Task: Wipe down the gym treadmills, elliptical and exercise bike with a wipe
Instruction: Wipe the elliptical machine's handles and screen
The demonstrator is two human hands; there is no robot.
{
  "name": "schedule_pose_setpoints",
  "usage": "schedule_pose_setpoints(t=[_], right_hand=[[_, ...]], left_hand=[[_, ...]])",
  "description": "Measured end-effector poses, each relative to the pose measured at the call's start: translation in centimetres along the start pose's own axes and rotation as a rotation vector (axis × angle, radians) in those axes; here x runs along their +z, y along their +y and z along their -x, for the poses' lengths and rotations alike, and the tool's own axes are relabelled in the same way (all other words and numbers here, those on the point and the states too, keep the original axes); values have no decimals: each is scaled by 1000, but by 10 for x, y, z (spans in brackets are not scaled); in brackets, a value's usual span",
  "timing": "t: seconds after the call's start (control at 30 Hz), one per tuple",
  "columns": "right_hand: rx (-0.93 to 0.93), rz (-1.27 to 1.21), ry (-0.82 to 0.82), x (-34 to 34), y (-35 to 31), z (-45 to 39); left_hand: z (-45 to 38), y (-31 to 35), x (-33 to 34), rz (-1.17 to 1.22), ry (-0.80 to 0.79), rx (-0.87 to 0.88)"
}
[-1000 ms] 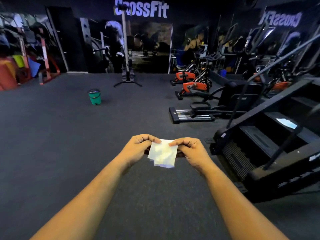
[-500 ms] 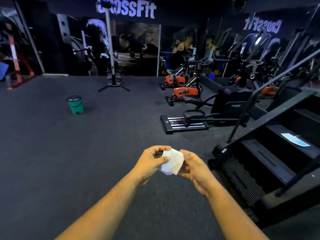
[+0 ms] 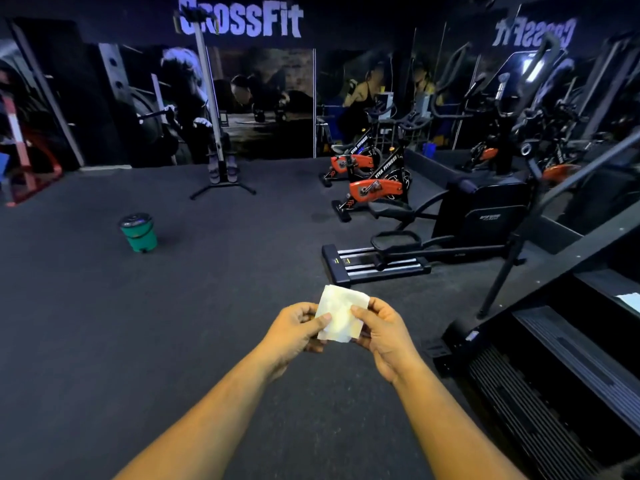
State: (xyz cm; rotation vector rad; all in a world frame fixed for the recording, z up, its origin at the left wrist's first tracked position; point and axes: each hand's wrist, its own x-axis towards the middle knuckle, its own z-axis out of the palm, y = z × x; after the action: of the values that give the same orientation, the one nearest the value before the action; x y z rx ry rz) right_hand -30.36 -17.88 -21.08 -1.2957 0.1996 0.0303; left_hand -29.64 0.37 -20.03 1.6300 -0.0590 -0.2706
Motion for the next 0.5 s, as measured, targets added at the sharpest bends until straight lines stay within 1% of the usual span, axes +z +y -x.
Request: schedule_pose_setpoints(t=[0.1,0.2,0.3,0.5], right_hand=[[15,-15,4,4,-1,-51],[33,18,10,11,-1,-109],[28,79,66,21,1,-178],[1,144,198,38,-11,-283]], left_hand=[[-52,1,-8,-4,35,8],[-114,-2,-20,8,24,8],[-191,-6,-37,7,-29,23],[-323,6,-62,31,-155,-2]])
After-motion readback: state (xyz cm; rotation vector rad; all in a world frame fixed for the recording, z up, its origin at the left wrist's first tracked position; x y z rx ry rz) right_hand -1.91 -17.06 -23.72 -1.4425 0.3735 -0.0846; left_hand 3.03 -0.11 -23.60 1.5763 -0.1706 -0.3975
